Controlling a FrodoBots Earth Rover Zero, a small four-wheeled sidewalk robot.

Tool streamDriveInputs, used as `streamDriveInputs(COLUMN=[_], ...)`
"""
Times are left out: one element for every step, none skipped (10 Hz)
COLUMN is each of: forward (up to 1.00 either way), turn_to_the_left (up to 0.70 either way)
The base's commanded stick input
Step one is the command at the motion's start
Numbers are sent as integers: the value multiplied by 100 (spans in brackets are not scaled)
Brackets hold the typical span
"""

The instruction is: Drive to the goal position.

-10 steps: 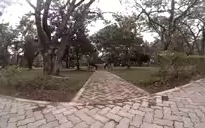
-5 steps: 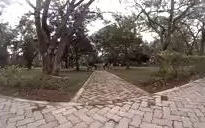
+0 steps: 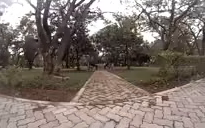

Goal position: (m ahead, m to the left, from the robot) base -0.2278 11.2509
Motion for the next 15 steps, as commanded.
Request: streamDriveInputs(forward=[0, 0, 0, 0, 0, 0, 0, 0, 0, 0, 0, 0, 0, 0, 0], turn_to_the_left=[70, 70, 70, 70, 70, 70, 70, 70, 70, 70, 70, 70, 70, 70, 70])
